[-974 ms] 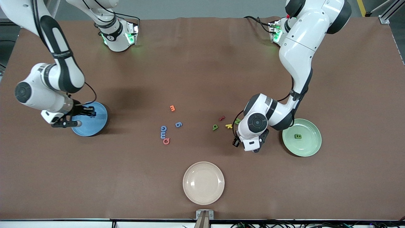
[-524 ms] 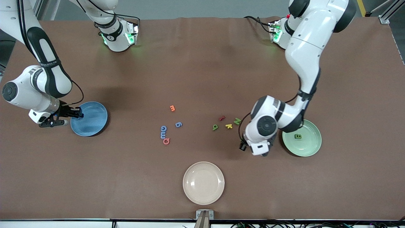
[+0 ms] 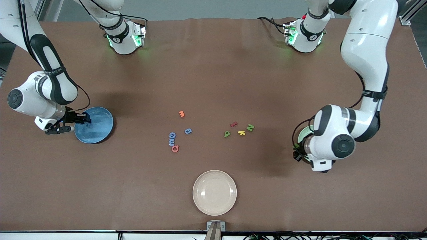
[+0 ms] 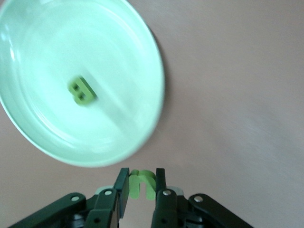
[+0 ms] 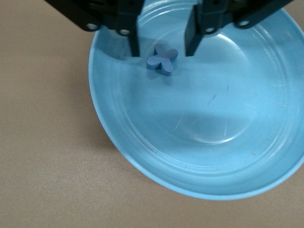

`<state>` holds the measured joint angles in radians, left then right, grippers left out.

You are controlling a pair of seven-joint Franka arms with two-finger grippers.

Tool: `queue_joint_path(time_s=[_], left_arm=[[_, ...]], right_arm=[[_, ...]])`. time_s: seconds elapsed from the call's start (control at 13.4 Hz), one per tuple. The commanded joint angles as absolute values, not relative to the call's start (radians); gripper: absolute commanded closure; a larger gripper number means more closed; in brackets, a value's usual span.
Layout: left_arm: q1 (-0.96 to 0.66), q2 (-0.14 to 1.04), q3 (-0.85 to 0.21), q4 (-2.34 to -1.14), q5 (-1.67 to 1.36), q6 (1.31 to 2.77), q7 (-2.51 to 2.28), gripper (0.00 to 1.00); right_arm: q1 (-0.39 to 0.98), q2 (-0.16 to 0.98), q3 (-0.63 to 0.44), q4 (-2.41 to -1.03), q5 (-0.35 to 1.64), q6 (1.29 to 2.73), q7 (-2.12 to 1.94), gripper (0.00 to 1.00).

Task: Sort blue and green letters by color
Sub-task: 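Release the green u onto the green plate while the right gripper withdraws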

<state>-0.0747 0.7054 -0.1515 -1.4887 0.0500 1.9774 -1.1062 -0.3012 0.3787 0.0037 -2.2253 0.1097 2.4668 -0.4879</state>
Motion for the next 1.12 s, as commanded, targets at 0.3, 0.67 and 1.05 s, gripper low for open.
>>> queue_joint_path(time_s=[0.3,0.67,1.05], left_arm=[[0.028,0.663,-0.16,-1.626,0.158,1.988,-0.951,0.86],[0.022,0.632,-0.166,-1.621,0.16,1.985,-0.951,0.01],[-0.047,0.626,-0.256,-1.605,0.155,1.985,-1.093,0.01]], right_arm=[[-0.186,0.247,0.021,-2.217,0.101,2.291,-0.257,0.08],[0.039,0.261,0.026,-2.154,0.113,2.264,0.033,0.08],[0.222,0.385,0.026,-2.005,0.117,2.272,0.202,0.08]])
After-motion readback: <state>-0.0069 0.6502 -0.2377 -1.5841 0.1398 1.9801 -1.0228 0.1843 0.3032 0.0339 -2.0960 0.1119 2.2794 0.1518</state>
